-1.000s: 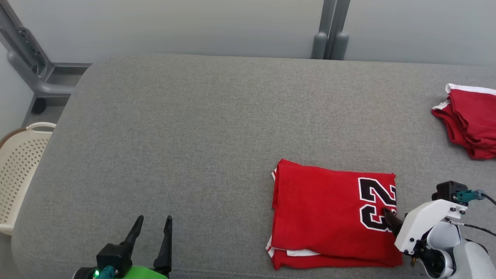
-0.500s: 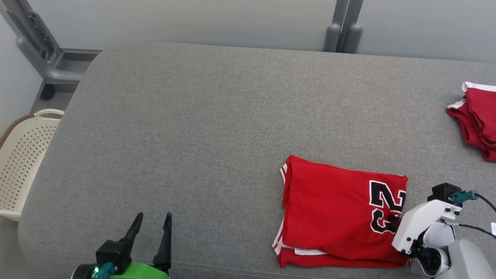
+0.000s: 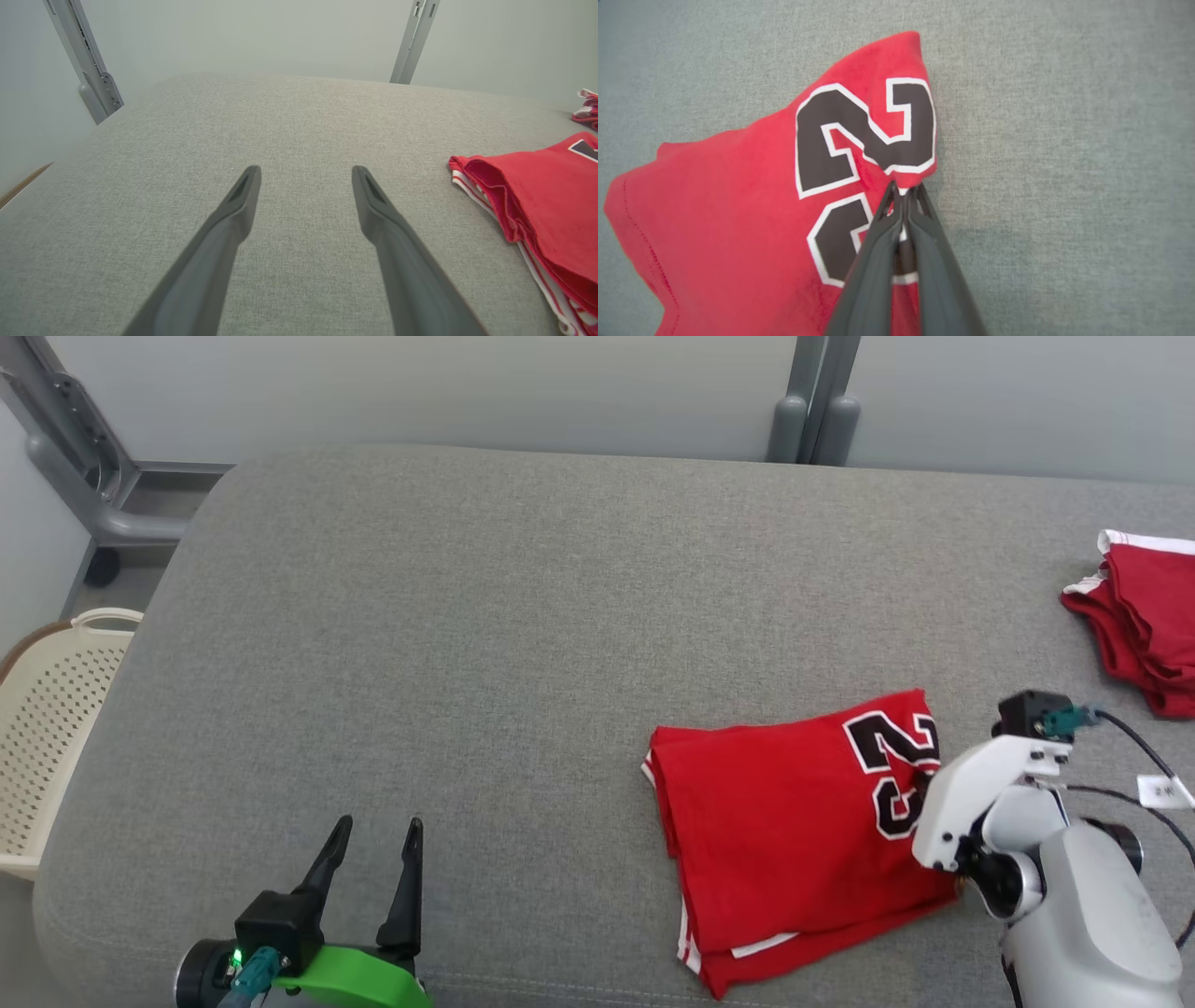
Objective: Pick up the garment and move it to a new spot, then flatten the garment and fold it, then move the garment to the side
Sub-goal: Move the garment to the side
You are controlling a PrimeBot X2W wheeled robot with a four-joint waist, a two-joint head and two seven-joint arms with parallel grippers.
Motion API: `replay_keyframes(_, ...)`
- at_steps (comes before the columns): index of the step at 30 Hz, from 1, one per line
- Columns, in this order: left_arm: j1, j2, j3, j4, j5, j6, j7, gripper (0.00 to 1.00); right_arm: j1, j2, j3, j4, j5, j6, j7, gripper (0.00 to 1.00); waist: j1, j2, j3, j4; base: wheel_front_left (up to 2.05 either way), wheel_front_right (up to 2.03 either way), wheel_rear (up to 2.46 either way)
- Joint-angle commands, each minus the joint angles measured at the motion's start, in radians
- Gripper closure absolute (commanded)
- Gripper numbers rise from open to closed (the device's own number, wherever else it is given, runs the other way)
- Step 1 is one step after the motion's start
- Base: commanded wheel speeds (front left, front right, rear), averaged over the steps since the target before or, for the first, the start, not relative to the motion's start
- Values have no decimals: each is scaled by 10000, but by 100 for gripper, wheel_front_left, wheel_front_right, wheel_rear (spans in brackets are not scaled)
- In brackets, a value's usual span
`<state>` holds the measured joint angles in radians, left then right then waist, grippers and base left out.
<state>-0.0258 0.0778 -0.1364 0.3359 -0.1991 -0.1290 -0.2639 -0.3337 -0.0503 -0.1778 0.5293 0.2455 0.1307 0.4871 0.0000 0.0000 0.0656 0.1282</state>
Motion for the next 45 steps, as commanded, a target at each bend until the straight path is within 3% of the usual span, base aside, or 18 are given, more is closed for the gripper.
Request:
replay_keyframes(1, -220, -23, -41, -140, 12, -19, 2, 0, -445, -14, 196, -170, -406, -3, 176, 100, 0, 0, 102, -77, 0, 0, 0)
replay_keyframes(13, -783, -185, -365, -895, 114, -13, 2, 0, -3631, -155, -37, -150, -3099, -3, 1208, 100, 0, 0, 1215, -822, 0, 0, 0)
replay_keyframes(18, -1132, -247, -516, -1180, -61, 6, 2, 0, -4868, -713, -286, 99, -4153, -6, 1142, 100, 0, 0, 1699, -1365, 0, 0, 0)
replay_keyframes(28, -2015, -255, -1369, -1476, -219, -9, 2, 0, -6997, -1121, -1362, 761, -5374, -6, 901, 100, 0, 0, 2688, -2184, 0, 0, 0)
replay_keyframes(41, -2668, -75, -2042, -1223, -44, -18, 2, 0, -7903, -2144, -2964, 986, -6456, -8, 567, 100, 0, 0, 3667, -1860, 0, 0, 0)
replay_keyframes(45, -2880, 174, -2329, -1273, 44, -19, 1, 0, -7597, -2574, -4417, 851, -7075, -8, 331, 100, 0, 0, 4081, -1427, 0, 0, 0)
